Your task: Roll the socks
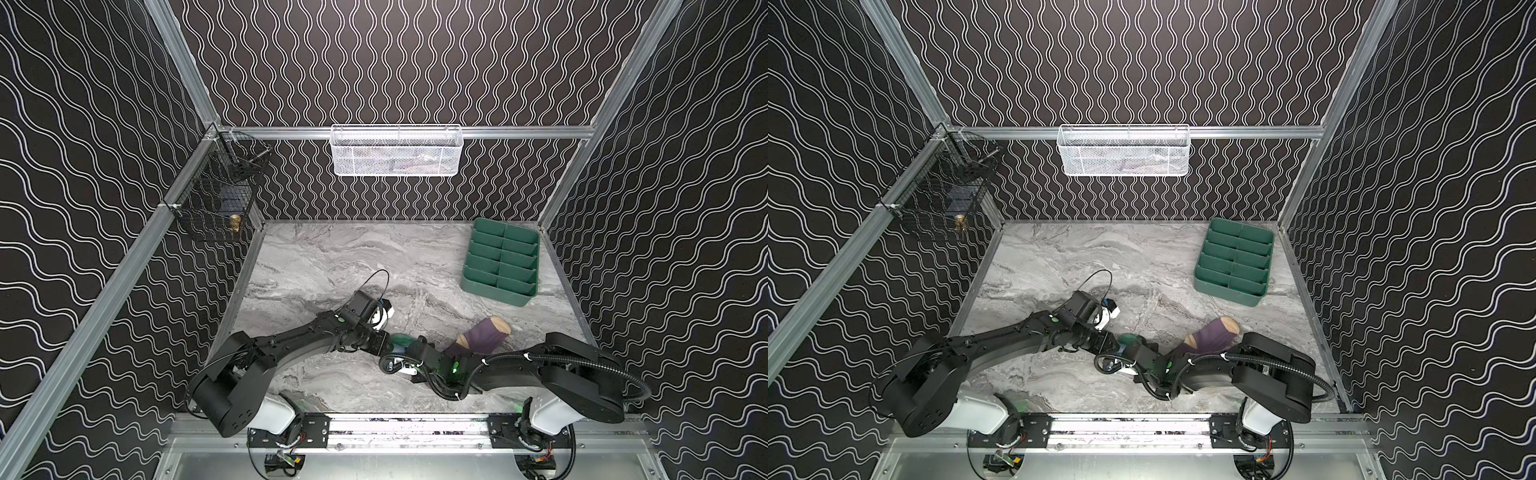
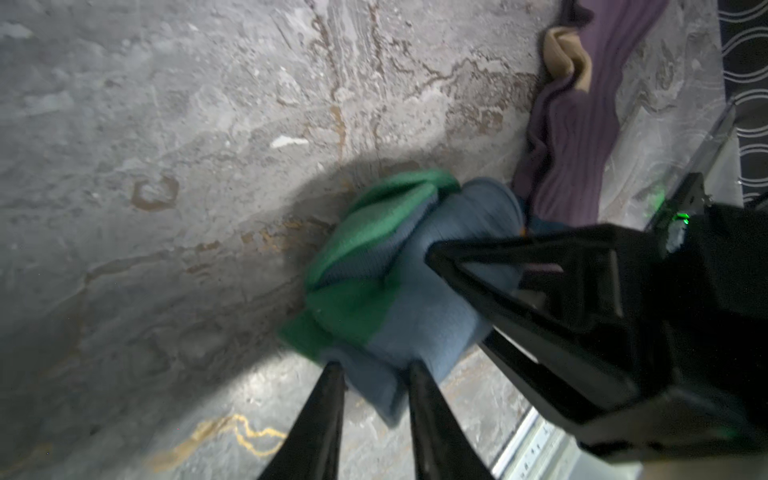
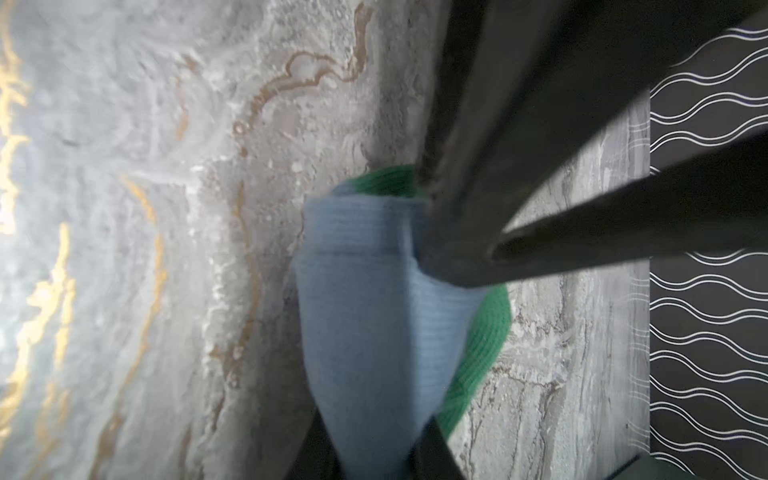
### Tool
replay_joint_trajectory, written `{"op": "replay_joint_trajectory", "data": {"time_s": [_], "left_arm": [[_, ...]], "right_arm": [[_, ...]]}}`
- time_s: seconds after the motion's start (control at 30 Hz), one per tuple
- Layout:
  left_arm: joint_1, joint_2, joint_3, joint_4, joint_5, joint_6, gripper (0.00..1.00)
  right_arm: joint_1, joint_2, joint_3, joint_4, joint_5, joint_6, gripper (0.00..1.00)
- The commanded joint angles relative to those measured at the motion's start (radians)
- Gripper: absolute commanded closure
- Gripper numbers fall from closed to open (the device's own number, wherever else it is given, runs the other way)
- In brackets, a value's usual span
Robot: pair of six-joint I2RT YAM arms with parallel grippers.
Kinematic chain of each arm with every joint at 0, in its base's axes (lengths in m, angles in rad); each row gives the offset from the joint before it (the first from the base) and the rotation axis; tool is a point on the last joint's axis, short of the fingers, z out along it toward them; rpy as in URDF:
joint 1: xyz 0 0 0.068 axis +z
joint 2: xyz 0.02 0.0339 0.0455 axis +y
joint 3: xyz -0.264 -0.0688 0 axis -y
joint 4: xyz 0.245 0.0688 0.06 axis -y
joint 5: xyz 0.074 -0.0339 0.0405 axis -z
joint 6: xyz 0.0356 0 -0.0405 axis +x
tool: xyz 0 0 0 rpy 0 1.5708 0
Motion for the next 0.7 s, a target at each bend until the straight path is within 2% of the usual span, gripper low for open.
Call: {"op": "replay_joint_trajectory", "data": {"time_s": [0.0, 0.27, 0.67], "left_arm": [[-0.004, 0.04, 0.008, 0.109, -0.034, -0.032, 0.7], [-0.004, 0.14, 0.019, 0.154, -0.055, -0.028, 0.73], [-0.003, 0.141, 0.028, 0.103, -0.108, 0.027, 0.76]], "right_arm": [[0.005, -0.002, -0.006, -0.1, -0.069, 0.011, 1.0], [0.021, -0.025, -0.024, -0.094, -0.075, 0.022, 1.0], [0.059, -0.039, -0.042, -0.093, -0.068, 0.039, 1.0]]}}
